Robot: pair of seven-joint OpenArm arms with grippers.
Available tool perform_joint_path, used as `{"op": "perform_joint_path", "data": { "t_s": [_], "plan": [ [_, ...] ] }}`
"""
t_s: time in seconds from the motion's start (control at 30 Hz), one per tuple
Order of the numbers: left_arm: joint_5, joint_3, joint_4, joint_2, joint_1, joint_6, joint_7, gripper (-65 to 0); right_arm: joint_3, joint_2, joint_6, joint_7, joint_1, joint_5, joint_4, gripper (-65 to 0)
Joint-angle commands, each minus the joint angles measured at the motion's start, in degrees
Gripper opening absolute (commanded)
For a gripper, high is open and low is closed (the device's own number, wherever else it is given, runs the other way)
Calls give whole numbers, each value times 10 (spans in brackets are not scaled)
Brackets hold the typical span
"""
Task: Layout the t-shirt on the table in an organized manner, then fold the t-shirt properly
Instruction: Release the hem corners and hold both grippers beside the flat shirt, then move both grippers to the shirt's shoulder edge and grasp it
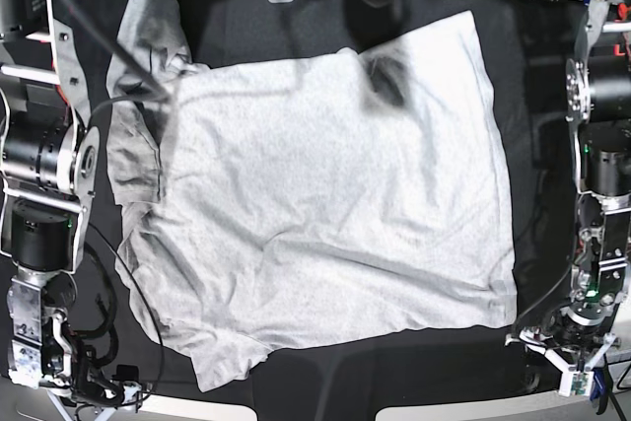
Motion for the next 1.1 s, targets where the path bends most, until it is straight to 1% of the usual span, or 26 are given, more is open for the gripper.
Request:
{"op": "perform_joint_path", "data": {
  "t_s": [0.0,0.07,0.13,0.23,0.3,0.33,0.37,0.4,0.43,0.47,0.5,0.6,0.7,0.77,0.87,0.97,1.07],
  "plan": [
    [-19,-2,10,-9,-23,-3,1,-343,2,5,0,12,25,3,10,-298],
    [-65,-2,10,-9,-23,-25,48,-343,2,5,6,-4,25,20,10,-297],
    [-117,-2,10,-9,-24,-71,91,-343,2,6,6,-7,26,42,10,-297],
    [-210,-2,12,-7,-23,-140,141,-344,2,6,5,-7,29,66,10,-298],
    [-253,-2,22,-3,-21,-158,187,-345,2,6,12,-26,28,74,10,-298],
    [-260,-2,29,0,-21,-158,211,-345,2,6,24,-36,28,77,10,-299],
    [-259,-2,37,4,-19,-160,230,-345,2,6,45,-43,26,78,10,-299],
    [-257,-2,47,8,-18,-162,247,-345,2,6,81,-43,24,78,10,-299],
    [-257,-2,59,11,-16,-162,261,-345,2,7,123,-43,20,78,11,-299],
    [-258,-2,76,14,-10,-161,273,-345,2,9,154,-47,15,88,14,-299],
    [-258,-2,98,17,-3,-161,287,-345,2,11,169,-58,6,107,19,-299],
    [-260,-2,196,24,38,-161,335,-345,2,23,175,-88,-33,156,50,-299],
    [-262,-2,319,28,105,-156,371,-345,3,40,175,-95,-94,172,110,-299],
    [-261,-2,403,28,160,-129,374,-345,3,56,175,-103,-145,172,166,-299],
    [-255,-2,520,28,251,-103,374,-345,3,84,175,-131,-231,172,269,-299],
    [-250,-2,617,28,341,-103,374,-345,17,110,173,-163,-325,174,383,-299],
    [-251,-2,694,30,424,-103,374,-345,67,111,172,-234,-412,228,488,-299]
  ]
}}
